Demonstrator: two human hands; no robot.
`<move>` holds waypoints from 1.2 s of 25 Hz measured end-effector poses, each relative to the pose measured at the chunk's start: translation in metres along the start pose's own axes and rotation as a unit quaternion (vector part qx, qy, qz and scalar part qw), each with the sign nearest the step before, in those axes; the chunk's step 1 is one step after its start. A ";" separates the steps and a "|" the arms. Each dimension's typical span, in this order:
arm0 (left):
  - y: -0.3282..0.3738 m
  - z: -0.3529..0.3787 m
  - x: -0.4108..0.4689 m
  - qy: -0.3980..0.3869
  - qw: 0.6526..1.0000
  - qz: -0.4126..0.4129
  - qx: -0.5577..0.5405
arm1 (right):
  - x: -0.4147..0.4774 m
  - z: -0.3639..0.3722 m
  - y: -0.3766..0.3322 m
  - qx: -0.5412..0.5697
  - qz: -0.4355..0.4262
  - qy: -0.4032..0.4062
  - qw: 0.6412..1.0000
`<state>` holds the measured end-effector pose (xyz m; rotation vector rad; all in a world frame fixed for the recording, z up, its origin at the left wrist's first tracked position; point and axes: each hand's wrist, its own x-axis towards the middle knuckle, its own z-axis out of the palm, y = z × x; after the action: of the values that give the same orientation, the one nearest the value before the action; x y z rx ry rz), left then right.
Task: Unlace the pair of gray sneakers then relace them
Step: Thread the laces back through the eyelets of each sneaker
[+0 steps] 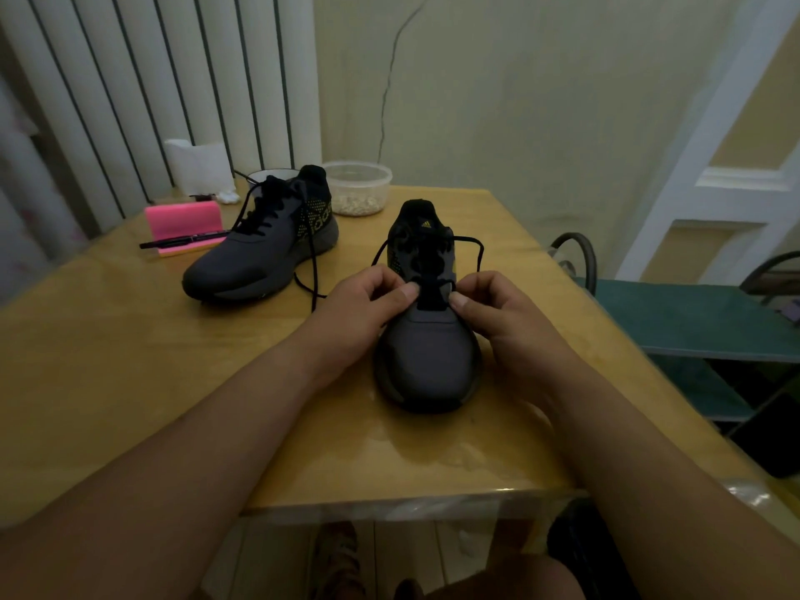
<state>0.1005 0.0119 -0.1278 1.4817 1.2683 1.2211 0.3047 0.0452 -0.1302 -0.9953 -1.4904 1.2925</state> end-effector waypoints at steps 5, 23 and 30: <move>-0.004 -0.008 -0.009 0.018 0.995 0.066 0.077 | -0.010 -0.011 0.002 -0.021 -0.029 -0.031 0.999; -0.002 -0.007 -0.009 -0.010 0.980 0.100 0.170 | -0.011 -0.004 0.006 -0.156 -0.087 -0.017 0.984; -0.006 -0.009 -0.011 0.014 0.989 0.055 0.137 | -0.015 -0.004 0.006 -0.152 -0.094 -0.007 0.984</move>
<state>0.0904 0.0020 -0.1331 1.7566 1.4328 1.1771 0.3128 0.0331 -0.1379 -1.0097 -1.7831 0.9593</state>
